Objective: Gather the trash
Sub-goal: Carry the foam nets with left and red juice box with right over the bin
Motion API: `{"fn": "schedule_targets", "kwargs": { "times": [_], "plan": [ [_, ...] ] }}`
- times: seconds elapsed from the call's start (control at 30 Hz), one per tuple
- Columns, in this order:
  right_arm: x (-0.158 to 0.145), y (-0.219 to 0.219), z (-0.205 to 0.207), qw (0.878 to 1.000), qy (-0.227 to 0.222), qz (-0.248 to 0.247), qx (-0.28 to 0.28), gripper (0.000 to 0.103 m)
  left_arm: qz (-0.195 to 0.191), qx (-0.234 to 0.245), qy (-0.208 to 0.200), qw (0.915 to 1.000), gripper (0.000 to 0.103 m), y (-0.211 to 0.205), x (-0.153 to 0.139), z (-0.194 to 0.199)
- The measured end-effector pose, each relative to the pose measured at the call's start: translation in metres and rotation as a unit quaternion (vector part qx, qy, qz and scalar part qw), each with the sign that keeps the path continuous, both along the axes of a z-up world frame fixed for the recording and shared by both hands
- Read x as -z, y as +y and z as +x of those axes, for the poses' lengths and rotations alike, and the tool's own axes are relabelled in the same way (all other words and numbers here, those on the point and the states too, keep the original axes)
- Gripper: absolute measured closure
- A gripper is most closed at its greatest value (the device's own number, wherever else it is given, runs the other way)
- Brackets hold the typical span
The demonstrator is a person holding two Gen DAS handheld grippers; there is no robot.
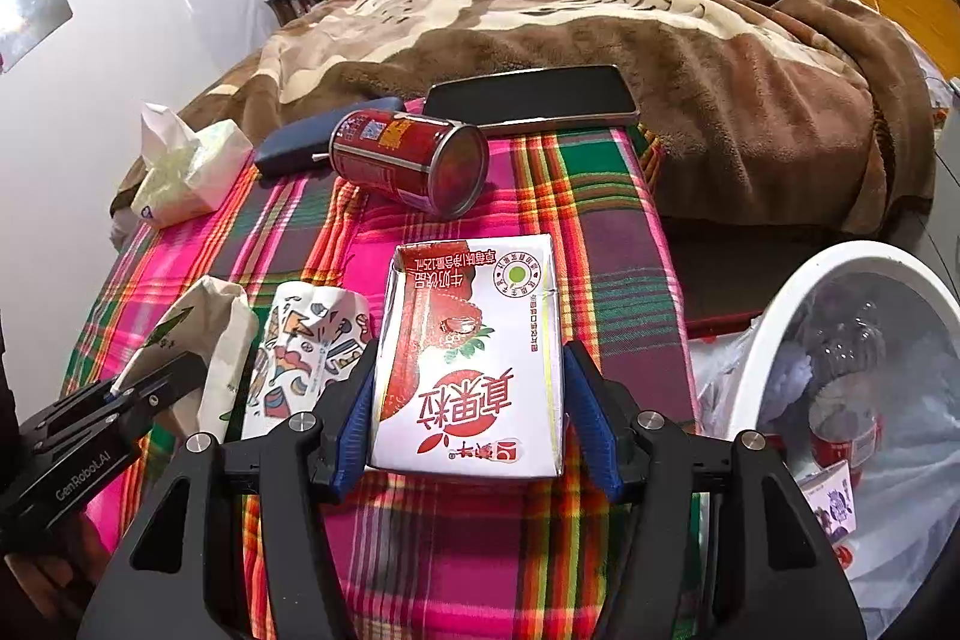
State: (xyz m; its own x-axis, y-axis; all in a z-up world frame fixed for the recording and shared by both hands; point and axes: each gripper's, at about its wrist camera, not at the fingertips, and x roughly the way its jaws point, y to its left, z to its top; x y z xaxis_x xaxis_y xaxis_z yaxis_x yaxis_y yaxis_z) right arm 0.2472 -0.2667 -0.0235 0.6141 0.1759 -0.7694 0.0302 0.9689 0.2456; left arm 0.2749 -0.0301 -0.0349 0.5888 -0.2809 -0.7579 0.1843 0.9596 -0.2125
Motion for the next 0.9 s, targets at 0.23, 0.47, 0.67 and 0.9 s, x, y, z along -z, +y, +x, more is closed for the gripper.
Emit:
{"fn": "schedule_targets", "kwargs": {
  "times": [0.23,0.47,0.67,0.9],
  "plan": [
    [-0.015,-0.012,-0.017,1.000,-0.018,0.008,0.016,0.044,-0.003,0.000,-0.020,0.9998,0.080,-0.003,-0.021,-0.019],
    [-0.026,-0.030,-0.039,0.999,-0.032,0.016,0.033,0.044,-0.007,0.014,-0.040,0.9991,0.080,-0.017,-0.042,-0.039],
    [-0.033,-0.050,-0.057,0.998,-0.041,0.012,0.056,0.044,-0.008,0.039,-0.055,0.9977,0.080,-0.044,-0.058,-0.055],
    [-0.040,-0.079,-0.077,0.996,-0.048,0.009,0.081,0.044,-0.011,0.070,-0.065,0.9953,0.080,-0.081,-0.069,-0.071]
  ]
}}
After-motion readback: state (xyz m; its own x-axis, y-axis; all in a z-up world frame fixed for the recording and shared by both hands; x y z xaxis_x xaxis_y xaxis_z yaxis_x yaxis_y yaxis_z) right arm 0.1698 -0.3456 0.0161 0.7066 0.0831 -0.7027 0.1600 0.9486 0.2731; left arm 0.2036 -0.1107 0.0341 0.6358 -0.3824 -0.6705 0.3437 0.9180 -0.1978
